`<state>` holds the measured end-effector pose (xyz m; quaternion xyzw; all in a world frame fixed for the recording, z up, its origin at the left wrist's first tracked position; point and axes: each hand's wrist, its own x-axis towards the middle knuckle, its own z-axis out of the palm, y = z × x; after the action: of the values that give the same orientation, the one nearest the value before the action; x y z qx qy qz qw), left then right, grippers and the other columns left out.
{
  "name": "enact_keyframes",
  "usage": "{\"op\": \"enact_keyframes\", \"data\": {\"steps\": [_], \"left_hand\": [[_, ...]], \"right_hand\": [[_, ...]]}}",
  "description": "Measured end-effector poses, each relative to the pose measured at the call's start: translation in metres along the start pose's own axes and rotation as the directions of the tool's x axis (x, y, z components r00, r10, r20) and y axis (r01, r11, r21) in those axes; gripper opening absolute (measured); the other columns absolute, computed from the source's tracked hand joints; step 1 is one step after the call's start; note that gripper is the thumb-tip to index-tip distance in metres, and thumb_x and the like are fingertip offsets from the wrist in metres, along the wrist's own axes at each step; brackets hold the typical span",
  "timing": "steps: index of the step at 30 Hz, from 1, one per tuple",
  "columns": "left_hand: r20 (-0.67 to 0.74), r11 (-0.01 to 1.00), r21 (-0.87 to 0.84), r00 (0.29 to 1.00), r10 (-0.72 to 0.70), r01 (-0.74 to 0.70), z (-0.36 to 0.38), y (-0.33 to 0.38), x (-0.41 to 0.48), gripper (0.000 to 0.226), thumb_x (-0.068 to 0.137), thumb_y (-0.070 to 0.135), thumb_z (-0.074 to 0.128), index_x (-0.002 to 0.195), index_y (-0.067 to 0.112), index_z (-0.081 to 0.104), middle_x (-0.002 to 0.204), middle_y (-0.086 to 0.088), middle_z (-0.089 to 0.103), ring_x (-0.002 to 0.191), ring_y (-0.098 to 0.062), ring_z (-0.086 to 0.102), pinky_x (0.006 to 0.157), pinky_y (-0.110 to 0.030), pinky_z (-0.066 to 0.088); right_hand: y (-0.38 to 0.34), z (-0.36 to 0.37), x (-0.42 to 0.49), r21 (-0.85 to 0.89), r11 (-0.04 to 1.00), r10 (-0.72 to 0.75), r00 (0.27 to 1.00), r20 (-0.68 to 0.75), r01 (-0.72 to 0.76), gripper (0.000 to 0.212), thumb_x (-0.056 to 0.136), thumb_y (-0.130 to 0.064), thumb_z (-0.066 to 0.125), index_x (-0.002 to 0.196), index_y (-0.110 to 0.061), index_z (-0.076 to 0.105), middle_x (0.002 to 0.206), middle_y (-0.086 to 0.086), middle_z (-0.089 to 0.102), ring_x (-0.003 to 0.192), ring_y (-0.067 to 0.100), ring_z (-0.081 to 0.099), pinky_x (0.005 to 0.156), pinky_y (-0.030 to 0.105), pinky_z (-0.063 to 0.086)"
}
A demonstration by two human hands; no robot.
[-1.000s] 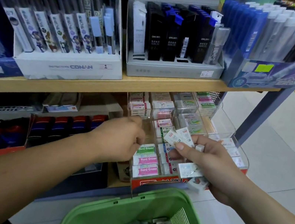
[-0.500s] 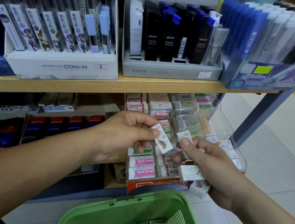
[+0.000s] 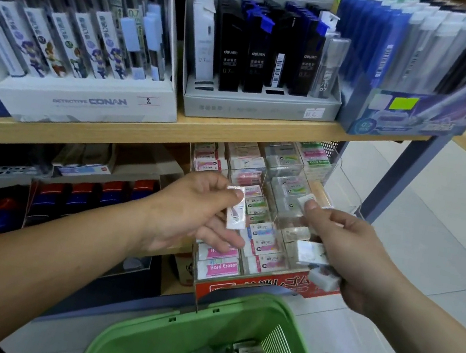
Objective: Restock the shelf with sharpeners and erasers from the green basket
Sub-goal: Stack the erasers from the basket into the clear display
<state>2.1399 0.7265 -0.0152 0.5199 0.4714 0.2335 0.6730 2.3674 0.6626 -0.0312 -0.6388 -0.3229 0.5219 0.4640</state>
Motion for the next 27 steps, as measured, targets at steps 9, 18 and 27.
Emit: {"op": "enact_keyframes", "data": {"steps": [9, 18, 27], "left_hand": [[0.004, 0.894, 0.417, 0.983, 0.181, -0.166, 0.057, 0.009, 0.028, 0.023, 0.095, 0.002, 0.069, 0.116, 0.012, 0.069, 0.099, -0.014, 0.073, 0.075, -0.021, 0.076, 0.07, -0.029, 0.063], [-0.112, 0.767, 0.601, 0.925, 0.362, -0.228, 0.096, 0.034, 0.099, 0.012, 0.088, 0.018, 0.082, 0.085, 0.019, 0.071, 0.07, 0.006, 0.072, 0.058, 0.0, 0.064, 0.054, -0.017, 0.051], [-0.052, 0.499, 0.856, 0.94, 0.337, -0.132, 0.111, 0.043, 0.17, 0.018, 0.083, 0.029, 0.085, 0.071, 0.029, 0.072, 0.078, 0.017, 0.071, 0.081, -0.008, 0.069, 0.077, -0.031, 0.06]], "right_hand": [[0.002, -0.075, 0.003, -0.28, 0.954, -0.21, 0.901, -0.38, 0.104, 0.037, 0.097, -0.048, 0.067, 0.086, -0.013, 0.07, 0.077, 0.012, 0.076, 0.063, 0.03, 0.076, 0.061, 0.048, 0.064], [0.017, -0.086, 0.012, -0.138, 0.979, -0.19, 0.914, -0.358, 0.149, 0.039, 0.098, -0.044, 0.067, 0.076, -0.012, 0.07, 0.058, -0.001, 0.071, 0.055, 0.018, 0.073, 0.048, 0.031, 0.054], [0.013, -0.081, 0.014, -0.028, 0.992, -0.123, 0.942, -0.314, 0.121, 0.042, 0.099, -0.044, 0.065, 0.087, -0.004, 0.07, 0.069, 0.012, 0.075, 0.059, 0.03, 0.074, 0.049, 0.042, 0.058]]}}
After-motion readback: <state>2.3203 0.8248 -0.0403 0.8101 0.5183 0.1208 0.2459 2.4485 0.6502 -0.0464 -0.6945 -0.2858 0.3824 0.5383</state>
